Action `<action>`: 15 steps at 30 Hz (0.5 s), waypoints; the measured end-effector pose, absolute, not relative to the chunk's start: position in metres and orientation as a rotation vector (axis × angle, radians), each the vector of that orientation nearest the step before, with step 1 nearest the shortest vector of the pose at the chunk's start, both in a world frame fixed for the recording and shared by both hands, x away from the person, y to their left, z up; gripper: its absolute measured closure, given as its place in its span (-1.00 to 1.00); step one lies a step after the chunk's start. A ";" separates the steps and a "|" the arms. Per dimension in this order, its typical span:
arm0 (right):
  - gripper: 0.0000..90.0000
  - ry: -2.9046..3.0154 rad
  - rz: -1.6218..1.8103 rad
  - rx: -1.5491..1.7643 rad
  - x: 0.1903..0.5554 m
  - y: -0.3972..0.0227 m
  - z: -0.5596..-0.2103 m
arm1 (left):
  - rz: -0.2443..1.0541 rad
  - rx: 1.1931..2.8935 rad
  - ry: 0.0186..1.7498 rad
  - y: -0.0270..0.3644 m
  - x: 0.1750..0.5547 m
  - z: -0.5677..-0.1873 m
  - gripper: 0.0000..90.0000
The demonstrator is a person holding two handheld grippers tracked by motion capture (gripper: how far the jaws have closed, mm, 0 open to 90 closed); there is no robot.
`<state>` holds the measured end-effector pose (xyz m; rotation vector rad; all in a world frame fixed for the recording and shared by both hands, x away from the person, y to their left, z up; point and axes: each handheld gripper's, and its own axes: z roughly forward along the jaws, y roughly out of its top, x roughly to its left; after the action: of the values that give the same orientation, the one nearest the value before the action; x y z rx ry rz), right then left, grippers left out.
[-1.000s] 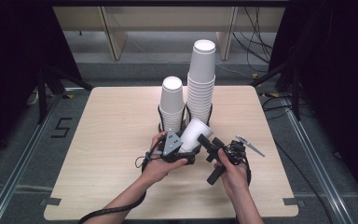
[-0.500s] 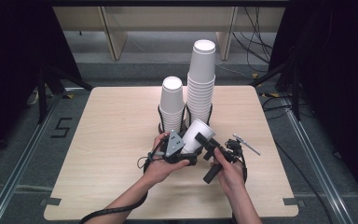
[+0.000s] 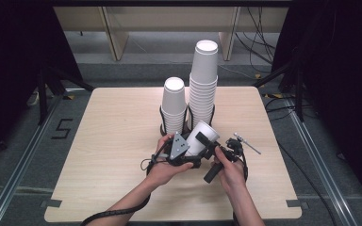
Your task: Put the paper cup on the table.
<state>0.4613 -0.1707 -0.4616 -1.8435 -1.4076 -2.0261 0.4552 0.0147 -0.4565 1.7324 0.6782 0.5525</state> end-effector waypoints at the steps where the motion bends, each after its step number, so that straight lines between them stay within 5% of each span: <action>1: -0.99 -1.402 -2.021 -1.849 0.462 -0.171 -0.462 | 0.561 1.728 0.673 0.015 0.456 -0.457 -0.55; 15: -0.97 -1.428 -2.025 -1.835 0.465 -0.170 -0.462 | 0.549 1.736 0.673 0.014 0.456 -0.457 -0.55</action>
<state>0.4649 -0.1703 -0.4620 -1.8354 -1.4276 -2.0246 0.4555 0.0138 -0.4575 1.7358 0.6727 0.5488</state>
